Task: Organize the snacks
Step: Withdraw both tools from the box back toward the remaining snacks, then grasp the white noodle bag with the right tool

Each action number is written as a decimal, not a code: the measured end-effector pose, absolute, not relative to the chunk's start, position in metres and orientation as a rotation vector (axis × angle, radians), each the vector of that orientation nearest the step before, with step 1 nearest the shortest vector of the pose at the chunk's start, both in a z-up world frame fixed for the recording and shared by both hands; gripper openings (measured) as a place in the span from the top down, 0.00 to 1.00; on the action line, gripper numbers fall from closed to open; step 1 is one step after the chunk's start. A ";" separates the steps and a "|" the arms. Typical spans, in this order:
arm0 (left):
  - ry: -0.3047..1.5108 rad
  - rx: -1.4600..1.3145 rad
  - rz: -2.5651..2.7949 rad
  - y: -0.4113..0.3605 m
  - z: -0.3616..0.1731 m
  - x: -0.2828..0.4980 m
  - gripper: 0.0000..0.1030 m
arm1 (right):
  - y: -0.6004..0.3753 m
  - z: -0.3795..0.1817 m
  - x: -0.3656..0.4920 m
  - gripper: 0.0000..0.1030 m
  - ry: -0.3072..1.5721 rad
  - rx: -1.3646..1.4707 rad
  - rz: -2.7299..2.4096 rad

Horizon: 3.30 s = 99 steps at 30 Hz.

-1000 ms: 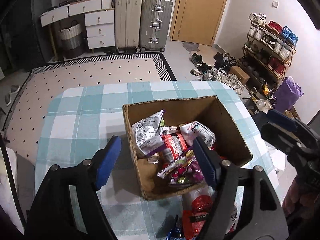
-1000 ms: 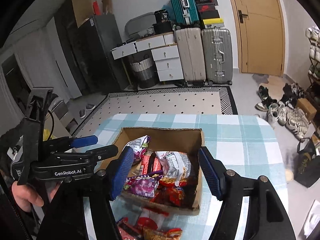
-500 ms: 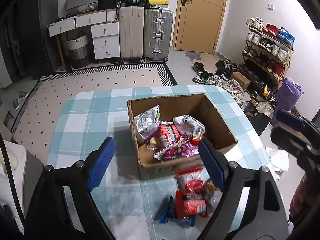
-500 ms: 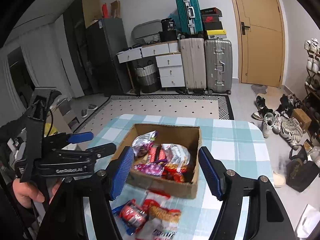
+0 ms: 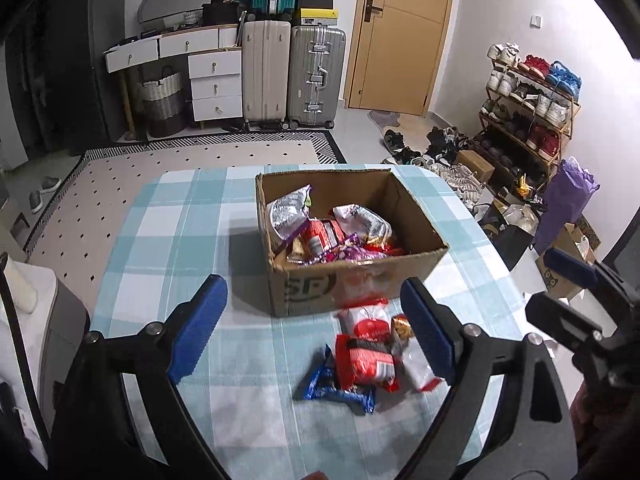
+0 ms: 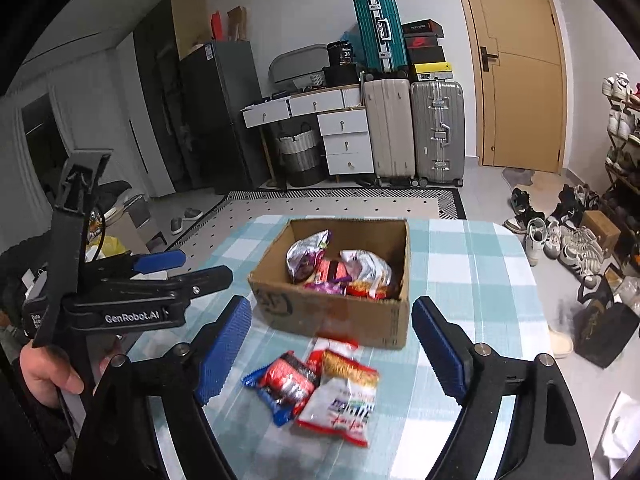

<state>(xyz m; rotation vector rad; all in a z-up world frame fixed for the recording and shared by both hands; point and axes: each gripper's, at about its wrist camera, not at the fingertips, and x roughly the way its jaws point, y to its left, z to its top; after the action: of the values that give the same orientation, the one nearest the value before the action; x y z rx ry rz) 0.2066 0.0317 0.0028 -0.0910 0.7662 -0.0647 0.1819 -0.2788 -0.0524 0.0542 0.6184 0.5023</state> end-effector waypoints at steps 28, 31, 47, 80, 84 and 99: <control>0.822 -0.199 -0.036 0.055 -0.073 0.167 0.06 | -0.271 -0.155 0.187 0.18 0.806 0.126 0.495; 0.833 -0.205 -0.034 0.058 -0.082 0.169 0.05 | -0.269 -0.168 0.195 0.18 0.830 0.135 0.495; 0.879 -0.235 -0.003 0.073 -0.114 0.173 0.01 | -0.269 -0.214 0.238 0.18 0.931 0.230 0.490; 0.938 -0.219 -0.012 0.066 -0.122 0.161 0.01 | -0.261 -0.231 0.247 0.51 0.919 0.281 0.525; 0.935 -0.210 -0.009 0.064 -0.118 0.157 0.01 | -0.267 -0.227 0.243 0.56 0.905 0.304 0.530; 0.918 -0.173 -0.018 0.047 -0.103 0.148 0.01 | -0.295 -0.216 0.217 0.56 0.871 0.369 0.533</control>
<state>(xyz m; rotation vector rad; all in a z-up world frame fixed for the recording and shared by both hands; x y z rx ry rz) 0.1482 0.0470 -0.1032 -0.1728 0.9180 -0.0181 0.2172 -0.2954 -0.2159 0.3689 0.8712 0.5330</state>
